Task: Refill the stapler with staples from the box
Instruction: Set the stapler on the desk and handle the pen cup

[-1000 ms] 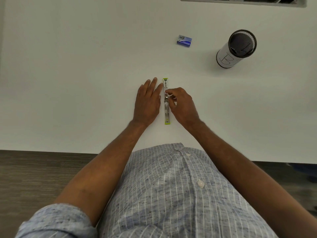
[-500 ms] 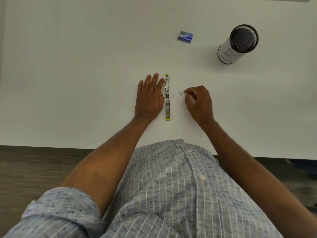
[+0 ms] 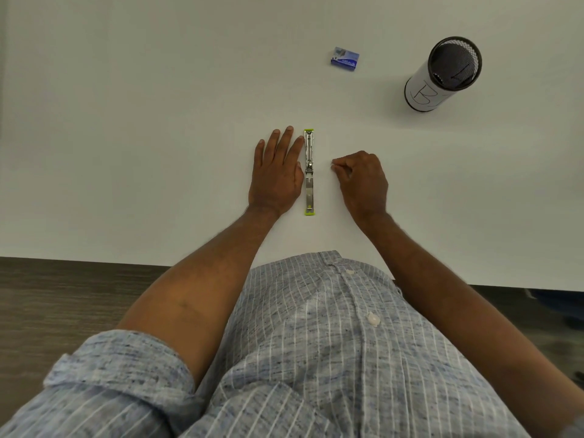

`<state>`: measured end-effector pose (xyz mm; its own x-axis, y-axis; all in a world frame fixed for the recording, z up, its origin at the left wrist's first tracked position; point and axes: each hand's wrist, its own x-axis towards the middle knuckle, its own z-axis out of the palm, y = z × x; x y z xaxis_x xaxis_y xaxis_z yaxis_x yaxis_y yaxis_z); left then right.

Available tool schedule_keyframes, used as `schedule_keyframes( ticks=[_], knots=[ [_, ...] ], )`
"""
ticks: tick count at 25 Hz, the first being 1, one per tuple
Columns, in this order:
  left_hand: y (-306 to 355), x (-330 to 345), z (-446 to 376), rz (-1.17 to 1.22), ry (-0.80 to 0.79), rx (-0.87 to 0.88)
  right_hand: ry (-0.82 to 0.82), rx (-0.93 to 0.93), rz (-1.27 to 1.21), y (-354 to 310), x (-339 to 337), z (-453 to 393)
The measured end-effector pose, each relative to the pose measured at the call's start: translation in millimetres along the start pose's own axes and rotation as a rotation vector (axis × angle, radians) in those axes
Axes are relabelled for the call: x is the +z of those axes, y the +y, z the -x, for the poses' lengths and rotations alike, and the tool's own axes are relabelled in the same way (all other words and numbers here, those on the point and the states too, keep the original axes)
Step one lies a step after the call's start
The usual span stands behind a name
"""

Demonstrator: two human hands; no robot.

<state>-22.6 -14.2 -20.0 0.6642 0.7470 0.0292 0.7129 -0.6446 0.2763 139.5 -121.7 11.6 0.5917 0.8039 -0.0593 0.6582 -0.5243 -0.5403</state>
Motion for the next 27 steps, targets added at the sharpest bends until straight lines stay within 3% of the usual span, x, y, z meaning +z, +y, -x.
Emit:
schedule_keyframes(
  ticks=[7, 15, 22, 24, 27],
  knots=[
    [-0.8, 3.8, 0.1, 0.002, 0.023, 0.001, -0.009, -0.114, 0.197, 2.3, 3.2, 0.5],
    [0.5, 2.5, -0.1, 0.005, 0.018, 0.000, 0.036, -0.226, 0.239, 7.6, -6.1, 1.7],
    [2.4, 0.8, 0.4, -0.006, 0.008, -0.006, -0.025, -0.232, 0.283, 10.4, -10.3, -3.7],
    [2.6, -1.2, 0.5, -0.013, -0.002, -0.001, -0.050, -0.154, 0.205, 10.2, -11.0, -6.3],
    [7.2, -5.5, -1.7, 0.049, 0.011, -0.027, -0.109, 0.159, -0.155, 10.3, -18.6, -13.7]
  ],
)
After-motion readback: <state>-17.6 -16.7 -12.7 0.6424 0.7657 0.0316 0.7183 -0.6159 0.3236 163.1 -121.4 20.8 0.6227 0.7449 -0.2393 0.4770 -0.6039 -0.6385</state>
